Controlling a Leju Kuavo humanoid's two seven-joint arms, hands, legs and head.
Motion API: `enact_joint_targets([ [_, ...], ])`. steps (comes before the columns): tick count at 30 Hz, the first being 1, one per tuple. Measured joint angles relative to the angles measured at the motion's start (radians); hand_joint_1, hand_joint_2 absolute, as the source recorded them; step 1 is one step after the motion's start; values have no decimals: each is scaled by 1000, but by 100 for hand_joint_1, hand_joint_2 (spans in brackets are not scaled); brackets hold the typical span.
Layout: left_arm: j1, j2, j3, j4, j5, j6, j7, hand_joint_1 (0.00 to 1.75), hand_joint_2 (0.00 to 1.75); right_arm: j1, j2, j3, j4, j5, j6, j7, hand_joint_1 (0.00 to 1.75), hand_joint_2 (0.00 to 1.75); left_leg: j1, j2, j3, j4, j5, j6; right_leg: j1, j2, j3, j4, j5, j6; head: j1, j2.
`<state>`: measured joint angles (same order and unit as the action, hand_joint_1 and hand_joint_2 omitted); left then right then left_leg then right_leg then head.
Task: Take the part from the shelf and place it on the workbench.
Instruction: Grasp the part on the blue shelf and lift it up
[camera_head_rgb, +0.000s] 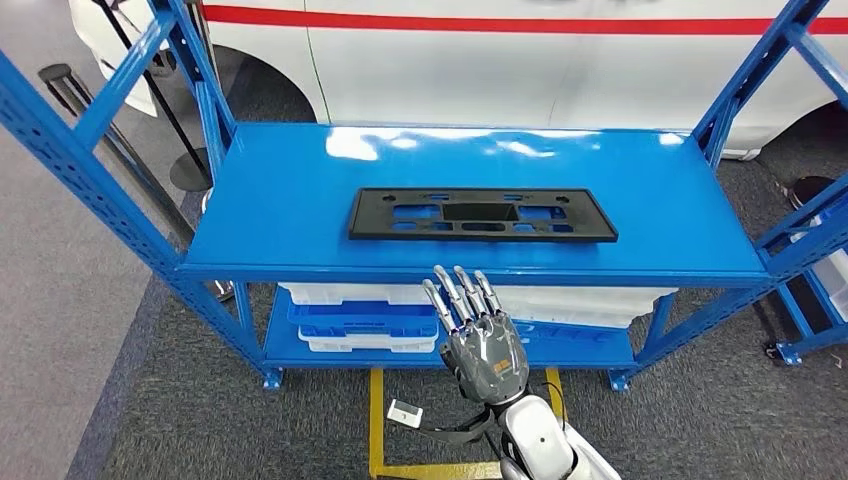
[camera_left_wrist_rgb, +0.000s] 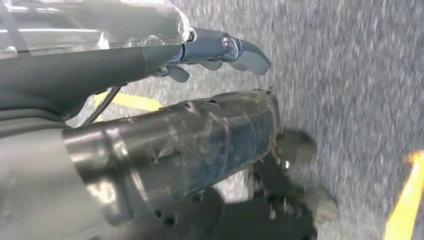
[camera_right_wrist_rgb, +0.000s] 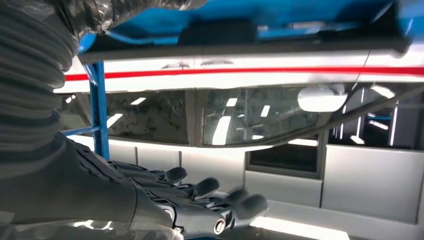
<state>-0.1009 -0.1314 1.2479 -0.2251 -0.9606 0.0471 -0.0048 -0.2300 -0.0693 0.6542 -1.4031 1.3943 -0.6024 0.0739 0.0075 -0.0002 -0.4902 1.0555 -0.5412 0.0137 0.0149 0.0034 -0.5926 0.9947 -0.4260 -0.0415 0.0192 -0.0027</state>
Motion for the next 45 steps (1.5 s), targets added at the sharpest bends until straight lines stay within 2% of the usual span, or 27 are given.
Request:
enact_joint_targets([
  [1,-1,1,0,0,0,0,-1,0,0,-2,0,0,0,0,0,0,0,175,0,0,-24,45,-12,-3,-4,-1,14,-10,-1,-1,-1,0],
  [4,-3,1,0,0,0,0,-2,0,0,-4,1,0,1,0,1,1,0,175,4,-1,-140,210,-79,-14,-4,-1,33,-15,-17,-3,-2,0],
  [5,-1,1,0,0,0,0,-2,0,0,-3,1,0,1,0,1,1,0,175,5,0,-165,227,-84,-17,-5,1,40,-13,-25,-2,-2,0],
  [6,1,1,0,0,0,0,-2,0,0,-3,1,0,2,0,1,0,0,175,7,0,-175,212,-65,-20,-7,3,48,-10,-33,0,-2,0],
  [8,5,3,0,0,0,1,-2,0,0,-3,1,0,2,0,1,1,0,175,10,0,-153,98,33,-23,-12,7,63,1,-54,10,-1,0],
  [10,4,4,0,0,0,1,-2,0,0,-3,1,1,4,0,2,1,0,175,9,0,-133,7,82,-20,-14,8,67,20,-76,23,-1,0],
  [13,2,4,0,0,0,1,-2,0,0,-4,1,1,5,0,3,1,0,175,5,0,-131,-4,87,6,-10,9,62,36,-94,38,-1,0],
  [15,3,4,0,0,1,1,-2,0,0,-5,1,2,5,1,3,0,0,175,7,1,-125,-7,88,15,-12,6,55,60,-113,47,-1,0],
  [17,2,5,0,0,1,1,-2,0,0,-7,1,2,5,1,6,0,0,175,8,1,-120,-9,84,23,-16,3,7,153,-157,58,0,0],
  [19,1,5,0,0,1,1,-1,0,0,-8,1,2,9,1,11,0,0,175,7,0,-117,-9,78,28,-19,2,-72,280,-197,65,0,0],
  [20,0,5,0,0,2,1,-1,0,0,-8,1,2,11,2,14,0,0,175,7,0,-114,-9,75,29,-20,2,-101,315,-196,65,0,0],
  [21,1,5,0,0,2,1,-1,0,0,-8,1,3,13,2,17,0,0,175,6,-1,-110,-9,71,29,-19,2,-112,314,-174,62,0,0],
  [22,1,5,0,0,2,1,-1,0,0,-8,1,3,15,2,19,0,0,175,5,-2,-104,-9,67,29,-18,2,-103,273,-135,57,0,0],
  [24,1,3,0,0,2,1,-1,0,0,-11,1,3,16,2,26,0,0,175,4,-3,-93,-12,61,27,-10,2,-52,139,-54,41,-1,0],
  [25,1,1,0,0,2,1,0,0,0,-14,1,3,17,1,31,0,0,175,4,-4,-90,-14,59,25,-5,2,-30,85,-32,34,0,0],
  [26,0,0,0,0,2,1,0,0,0,-17,1,3,18,1,36,0,0,175,5,-5,-89,-16,59,22,0,2,-19,55,-26,28,0,0],
  [28,-1,-1,0,0,3,0,1,0,0,-22,1,3,20,0,49,2,0,175,5,-5,-86,-23,59,12,4,2,-12,38,-29,22,0,0],
  [29,-2,-1,0,0,3,0,2,0,0,-24,1,3,22,0,57,5,0,175,4,-4,-83,-24,56,7,0,2,-6,29,-26,19,0,0],
  [31,-2,0,0,0,3,0,3,0,0,-31,0,3,25,1,77,13,0,175,3,-3,-93,8,30,-1,-7,0,10,6,-19,13,-1,0],
  [34,-2,0,0,0,5,-1,3,0,0,-45,0,3,36,-1,105,25,0,175,4,-3,-177,181,-53,-9,-9,-4,19,-1,-19,7,-2,0],
  [35,-1,0,0,0,5,-1,2,0,0,-47,-1,3,40,-3,113,28,0,175,5,-3,-202,226,-64,-13,-9,-4,18,1,-21,6,-1,0],
  [36,1,0,0,0,5,-1,2,0,0,-49,-2,3,44,-6,121,30,0,175,6,-3,-211,238,-55,-16,-10,-4,18,4,-23,6,-1,0],
  [37,2,0,0,0,6,-1,2,0,0,-50,-2,3,48,-9,127,31,0,175,8,-3,-201,212,-28,-19,-11,-3,18,8,-26,8,-2,0],
  [38,2,1,0,0,7,-2,2,0,0,-53,-3,4,51,-12,133,31,0,175,10,-3,-177,157,9,-22,-12,-2,18,15,-32,12,-2,0],
  [40,0,2,0,0,11,-2,2,0,0,-62,-6,6,57,-17,143,33,0,175,12,-4,-125,44,55,-20,-12,0,12,37,-45,23,-1,0],
  [42,-2,3,0,0,15,-3,2,0,0,-74,-7,9,64,-20,152,33,0,175,9,-6,-108,5,58,-9,-10,1,4,53,-54,33,0,0],
  [45,-2,5,1,0,17,-4,2,0,0,-87,-8,15,73,-24,163,35,0,175,9,-6,-107,-1,62,9,-11,1,-3,65,-62,44,0,0],
])
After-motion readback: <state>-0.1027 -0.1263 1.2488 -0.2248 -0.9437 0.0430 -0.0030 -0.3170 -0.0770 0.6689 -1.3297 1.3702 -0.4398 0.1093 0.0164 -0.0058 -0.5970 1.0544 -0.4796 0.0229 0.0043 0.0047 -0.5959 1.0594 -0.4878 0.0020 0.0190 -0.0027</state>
